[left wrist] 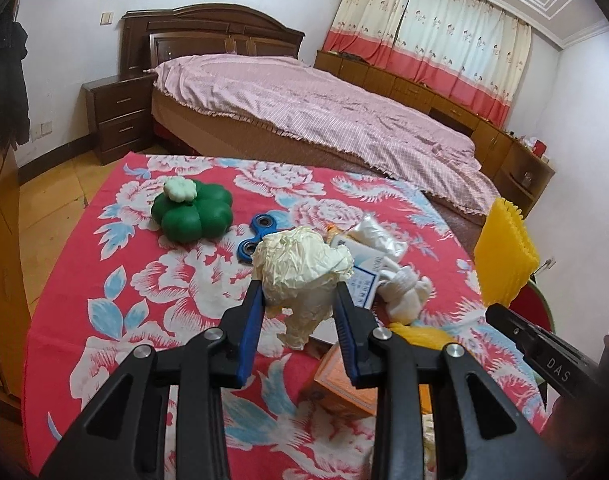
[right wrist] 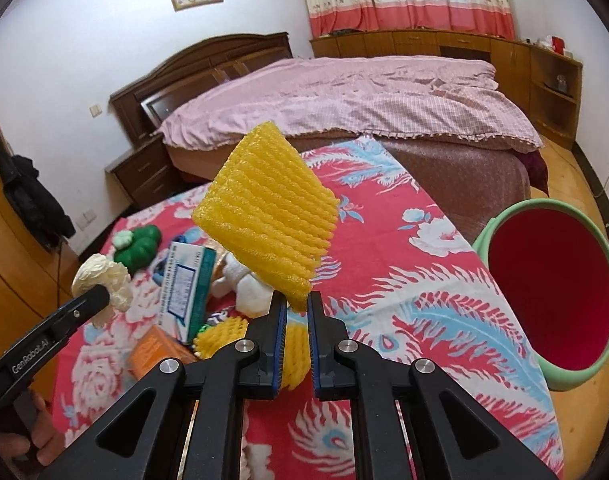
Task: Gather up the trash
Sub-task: 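Lift and carry the foam net and paper over the red bin with both tools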
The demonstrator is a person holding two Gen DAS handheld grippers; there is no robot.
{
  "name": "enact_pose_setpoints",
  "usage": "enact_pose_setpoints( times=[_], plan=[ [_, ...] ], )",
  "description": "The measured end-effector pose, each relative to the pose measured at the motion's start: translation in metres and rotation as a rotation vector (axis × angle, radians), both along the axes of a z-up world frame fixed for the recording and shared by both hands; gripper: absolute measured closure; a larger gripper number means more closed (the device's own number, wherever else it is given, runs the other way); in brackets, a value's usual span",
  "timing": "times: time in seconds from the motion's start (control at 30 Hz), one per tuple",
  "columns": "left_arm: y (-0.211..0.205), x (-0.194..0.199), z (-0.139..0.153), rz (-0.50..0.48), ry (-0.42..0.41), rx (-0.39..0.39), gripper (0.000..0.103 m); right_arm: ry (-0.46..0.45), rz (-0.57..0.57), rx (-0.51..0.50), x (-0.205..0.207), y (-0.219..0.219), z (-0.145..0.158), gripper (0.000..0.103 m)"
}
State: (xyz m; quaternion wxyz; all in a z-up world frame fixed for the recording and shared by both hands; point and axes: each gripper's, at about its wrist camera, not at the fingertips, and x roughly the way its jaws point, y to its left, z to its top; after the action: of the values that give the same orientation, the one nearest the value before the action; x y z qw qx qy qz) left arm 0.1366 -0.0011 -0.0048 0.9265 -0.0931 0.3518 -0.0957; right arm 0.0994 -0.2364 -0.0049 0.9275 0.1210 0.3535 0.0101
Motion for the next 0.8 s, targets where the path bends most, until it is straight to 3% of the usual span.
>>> enact_pose_setpoints(
  times=[0.4,0.8],
  plan=[
    [-0.021,-0.024,0.032,-0.023,-0.063,0.024,0.068,-0.047,-0.026,0.070,-0.036,-0.026,0.015,0.093],
    [-0.094,-0.035,0.052,-0.170,-0.081,0.063,0.068,-0.057,-0.150,0.102,-0.072,-0.084,0.020,0.093]
  ],
)
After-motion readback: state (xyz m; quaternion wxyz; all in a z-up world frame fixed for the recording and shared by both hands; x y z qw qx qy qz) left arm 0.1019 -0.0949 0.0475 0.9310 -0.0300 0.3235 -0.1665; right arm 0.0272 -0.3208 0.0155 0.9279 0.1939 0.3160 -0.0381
